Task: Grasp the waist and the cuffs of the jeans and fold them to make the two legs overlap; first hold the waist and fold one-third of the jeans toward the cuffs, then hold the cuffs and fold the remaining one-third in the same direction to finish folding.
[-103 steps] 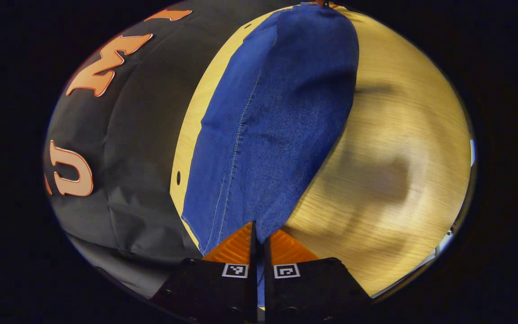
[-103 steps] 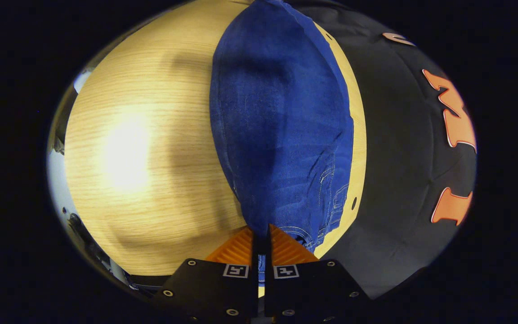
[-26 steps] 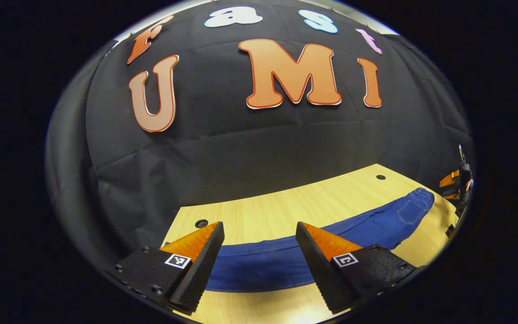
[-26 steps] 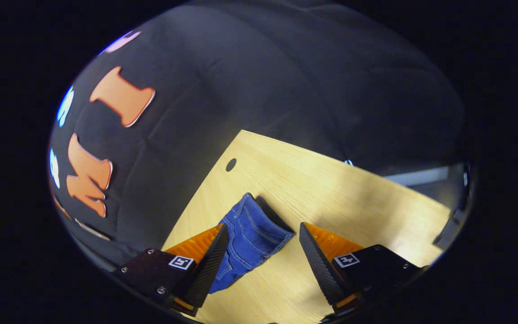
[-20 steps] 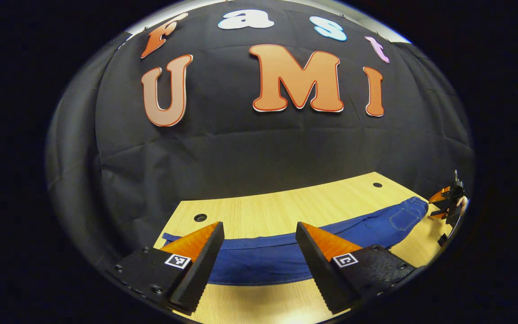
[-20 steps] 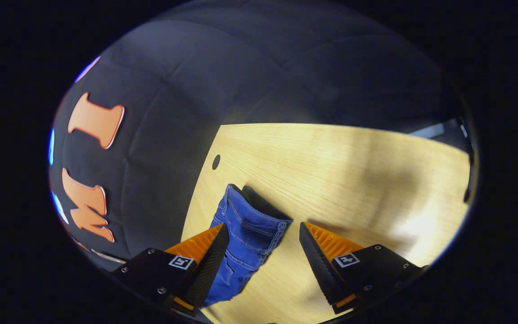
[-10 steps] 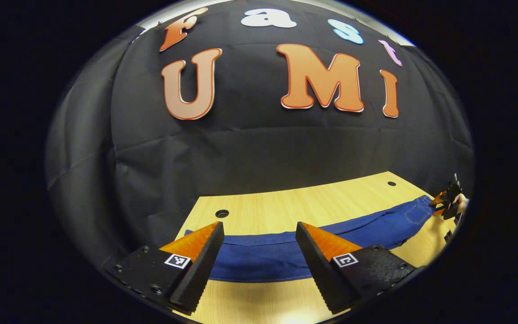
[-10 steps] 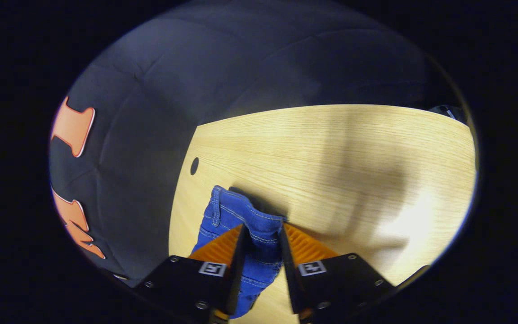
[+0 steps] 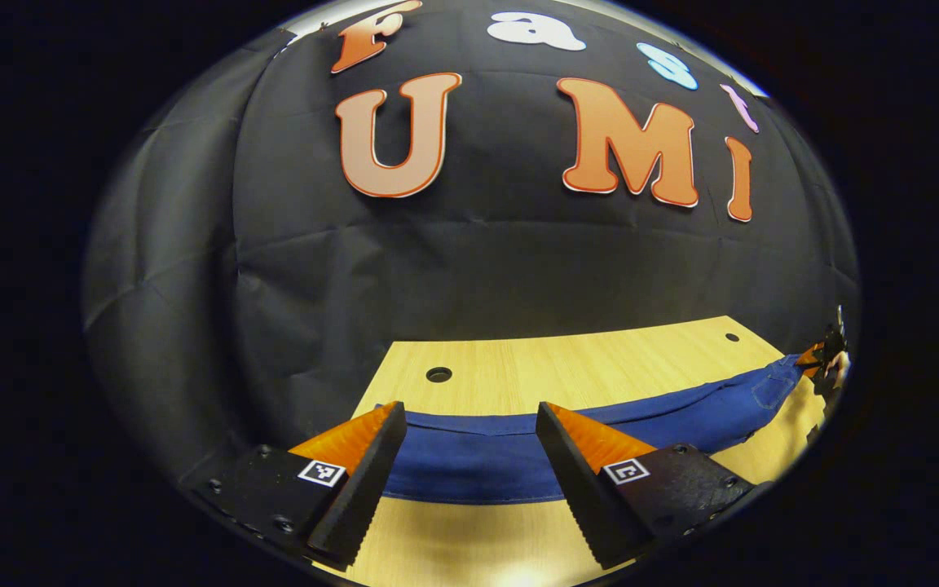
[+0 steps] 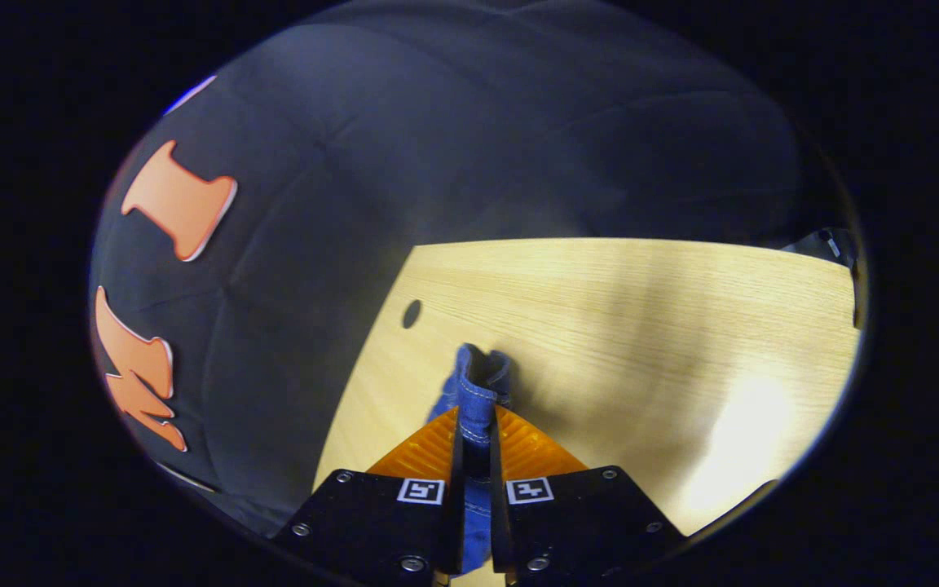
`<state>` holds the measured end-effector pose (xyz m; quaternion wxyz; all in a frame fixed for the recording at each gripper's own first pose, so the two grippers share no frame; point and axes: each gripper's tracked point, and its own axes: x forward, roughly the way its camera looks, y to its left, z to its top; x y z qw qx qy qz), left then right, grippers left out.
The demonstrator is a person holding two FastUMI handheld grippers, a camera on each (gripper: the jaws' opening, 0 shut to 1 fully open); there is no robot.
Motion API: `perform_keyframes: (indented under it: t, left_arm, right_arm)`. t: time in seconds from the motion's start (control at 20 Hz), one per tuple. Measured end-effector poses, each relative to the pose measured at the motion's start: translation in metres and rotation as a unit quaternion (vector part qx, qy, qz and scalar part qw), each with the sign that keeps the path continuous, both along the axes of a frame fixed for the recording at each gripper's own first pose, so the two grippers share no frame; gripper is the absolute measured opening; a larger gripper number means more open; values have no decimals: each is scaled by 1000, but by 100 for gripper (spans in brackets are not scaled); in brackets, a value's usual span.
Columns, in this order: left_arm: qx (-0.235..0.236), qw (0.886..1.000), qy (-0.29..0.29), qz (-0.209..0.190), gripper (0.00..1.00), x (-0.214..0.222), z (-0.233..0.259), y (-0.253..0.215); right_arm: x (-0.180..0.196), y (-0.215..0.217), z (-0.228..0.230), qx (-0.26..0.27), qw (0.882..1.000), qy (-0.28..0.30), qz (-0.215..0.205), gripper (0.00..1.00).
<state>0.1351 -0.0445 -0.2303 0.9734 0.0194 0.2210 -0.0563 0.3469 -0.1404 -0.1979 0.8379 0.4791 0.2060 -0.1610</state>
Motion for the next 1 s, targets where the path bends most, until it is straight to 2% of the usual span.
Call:
perform_keyframes:
  t: [0.2,0.45,0.5,0.7,0.85,1.0]
  left_arm:
    - [-8,1000,-1,-21,99,17,2,22]
    - [-32,999,-8,-36,99,40,12,59]
    - [-35,999,-9,-37,99,42,12,69]
    - [-48,998,-12,-37,99,51,13,101]
    - [-52,998,-17,-30,99,54,14,121]
    - [-63,998,-18,-25,97,54,12,132]
  right_arm:
    - [-1,64,65,-20,998,-52,40,14]
    - [6,184,128,-82,987,-80,111,13]
    - [3,195,131,-94,985,-84,120,13]
    - [24,300,150,-125,970,-97,186,13]
    - [48,360,134,-156,954,-79,244,13]
    - [87,393,105,-155,941,-56,295,13]
